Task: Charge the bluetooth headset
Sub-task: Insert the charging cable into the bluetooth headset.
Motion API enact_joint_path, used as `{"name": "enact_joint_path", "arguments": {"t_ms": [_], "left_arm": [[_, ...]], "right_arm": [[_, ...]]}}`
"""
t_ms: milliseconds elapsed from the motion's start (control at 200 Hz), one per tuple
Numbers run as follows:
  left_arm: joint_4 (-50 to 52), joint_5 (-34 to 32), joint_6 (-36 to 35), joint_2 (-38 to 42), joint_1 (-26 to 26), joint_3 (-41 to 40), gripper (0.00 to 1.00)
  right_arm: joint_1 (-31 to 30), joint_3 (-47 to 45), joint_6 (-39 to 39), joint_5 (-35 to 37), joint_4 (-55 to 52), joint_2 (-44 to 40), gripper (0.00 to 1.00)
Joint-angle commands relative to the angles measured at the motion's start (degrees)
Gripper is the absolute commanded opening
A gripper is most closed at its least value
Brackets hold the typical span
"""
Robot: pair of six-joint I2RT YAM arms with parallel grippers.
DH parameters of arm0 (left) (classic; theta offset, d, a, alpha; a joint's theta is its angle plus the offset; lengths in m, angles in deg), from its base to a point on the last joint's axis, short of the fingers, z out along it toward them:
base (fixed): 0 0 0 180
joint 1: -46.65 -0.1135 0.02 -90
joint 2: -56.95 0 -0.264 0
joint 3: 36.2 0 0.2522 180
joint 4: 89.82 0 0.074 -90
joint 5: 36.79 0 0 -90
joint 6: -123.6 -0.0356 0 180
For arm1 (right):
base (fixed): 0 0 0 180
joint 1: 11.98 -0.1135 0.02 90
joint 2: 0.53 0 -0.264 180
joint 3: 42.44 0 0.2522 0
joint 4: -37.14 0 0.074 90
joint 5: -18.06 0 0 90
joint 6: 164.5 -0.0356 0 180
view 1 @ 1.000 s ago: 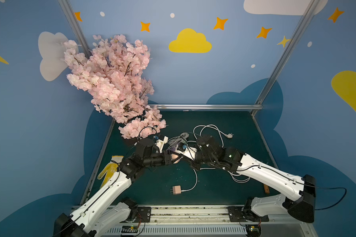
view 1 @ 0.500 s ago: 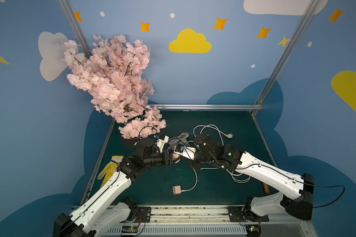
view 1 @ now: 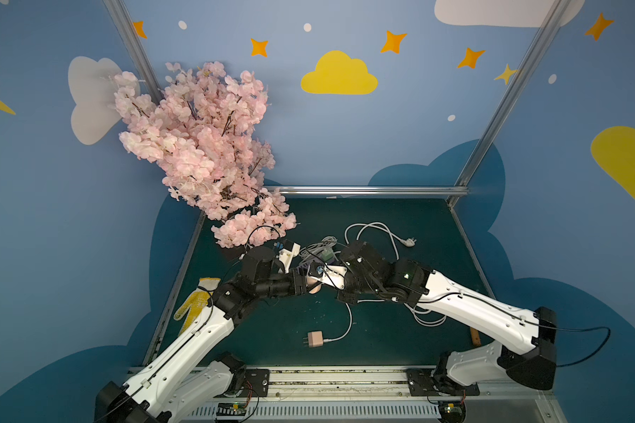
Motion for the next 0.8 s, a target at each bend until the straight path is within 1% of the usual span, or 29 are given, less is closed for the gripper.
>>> {"name": "enact_joint_path", "arguments": {"t_ms": [0,65,95,120,270,315,456,551,646,796], "left_arm": [[-0.02,1.67,-0.51,0.09,0.28,1.59,0.53],[0.01,1.49,-0.35,0.20,0.24,1.51,0.44],[-0.31,1.46,-0.22,0.13,0.20,1.33,0.38],[-0.63,1.42,-0.14,0.12,0.20,1.28,0.34],[-2.30,2.26,0.81,-0.07,0.02,0.73,0.33],[-2.28,2.44,0.87,-0.28,0.02,0.88,0.30],[-2.06,2.28,0.65,-0.51,-0.07,0.99,0.04],[-3.80,3.04,1.04,-0.59,-0.05,0.54,0.03],[-8.18,5.12,2.19,-0.28,-0.05,-0.85,0.03],[-15.01,8.76,3.85,0.54,-0.12,-2.62,0.03]], "right_arm": [[-1.38,2.16,1.10,1.43,-0.62,1.11,0.00],[-1.86,2.42,1.46,1.89,-0.80,1.39,0.00],[-1.99,2.34,1.47,1.65,-0.67,1.46,0.00],[-2.06,2.19,1.46,1.50,-0.50,1.48,0.00],[-2.19,1.21,1.18,-0.15,0.59,1.16,0.00],[-2.13,0.96,1.10,-0.39,0.77,1.08,0.00],[-2.08,0.71,1.08,-1.16,0.95,0.53,0.00],[-1.76,-0.30,1.06,-2.95,1.97,-0.57,0.00],[-0.89,-2.08,0.80,-5.76,3.77,-2.22,0.00],[1.77,-3.70,-1.10,-13.00,5.67,-4.56,0.00]]}}
